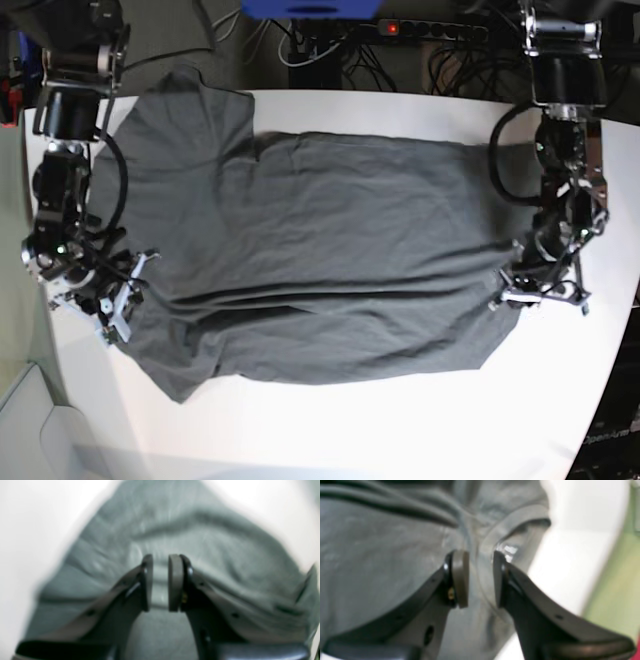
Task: Layout the t-shirt on the table in an organized manner, then fold the t-shirt properly
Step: 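Pull the grey shirt apart with both grippers, spreading it flat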
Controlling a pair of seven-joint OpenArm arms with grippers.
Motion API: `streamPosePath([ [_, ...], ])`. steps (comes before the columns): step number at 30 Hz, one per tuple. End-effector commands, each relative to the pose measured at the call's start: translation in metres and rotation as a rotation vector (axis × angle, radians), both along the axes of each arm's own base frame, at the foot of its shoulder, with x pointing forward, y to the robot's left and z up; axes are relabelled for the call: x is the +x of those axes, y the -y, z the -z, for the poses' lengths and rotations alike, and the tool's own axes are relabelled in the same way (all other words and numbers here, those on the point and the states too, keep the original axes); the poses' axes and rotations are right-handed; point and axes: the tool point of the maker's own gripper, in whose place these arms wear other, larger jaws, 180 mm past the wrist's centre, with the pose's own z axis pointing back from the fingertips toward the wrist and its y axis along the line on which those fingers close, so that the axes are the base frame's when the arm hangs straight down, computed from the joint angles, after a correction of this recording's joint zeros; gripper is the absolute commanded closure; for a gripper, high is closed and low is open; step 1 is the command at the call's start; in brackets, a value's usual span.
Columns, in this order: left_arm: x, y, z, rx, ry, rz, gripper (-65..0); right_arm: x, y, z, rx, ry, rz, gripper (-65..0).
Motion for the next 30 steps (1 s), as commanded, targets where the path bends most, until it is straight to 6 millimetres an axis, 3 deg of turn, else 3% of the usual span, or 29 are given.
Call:
streamPosePath([
  [1, -0.003, -0.002, -0.011, -0.014, 0.016, 0.007, -11.8, 0.003, -0.002, -0.018, 0.006, 0.059, -0.005, -20.9],
  [3, -0.023, -0.005, -0.006, -0.048, -0.026, 0.004, -14.6, -0.015, -0.003, -0.018, -0.014, 0.050, -0.007, -26.1],
  [7, -0.063, -0.011, 0.010, -0.056, -0.102, -0.003, -25.9, -0.047, -0.001, -0.009, -0.022, 0.010, 0.015, -40.0],
  [10, -0.089, -0.016, 0.015, -0.038, -0.125, -0.011, -29.3, -0.065, 0.005, -0.006, -0.011, 0.003, 0.061, -45.3],
  [17, -0.143, -0.021, 0.025, 0.004, -0.193, -0.019, -30.1, -0.098, 0.015, 0.000, -0.024, -0.016, 0.104, -46.0],
  [21, -0.168, -0.041, 0.026, 0.043, -0.211, -0.073, -37.5, -0.108, 0.014, 0.007, -0.025, -0.040, 0.103, -46.0],
  [25, -0.183, -0.060, 0.030, 0.090, -0.211, -0.122, -39.7, -0.117, 0.014, 0.014, -0.025, -0.062, 0.103, -46.0],
  [30, -0.194, -0.067, 0.056, 0.089, -0.263, -0.098, -39.4, -0.119, 0.015, 0.016, -0.027, -0.070, 0.104, -46.0],
])
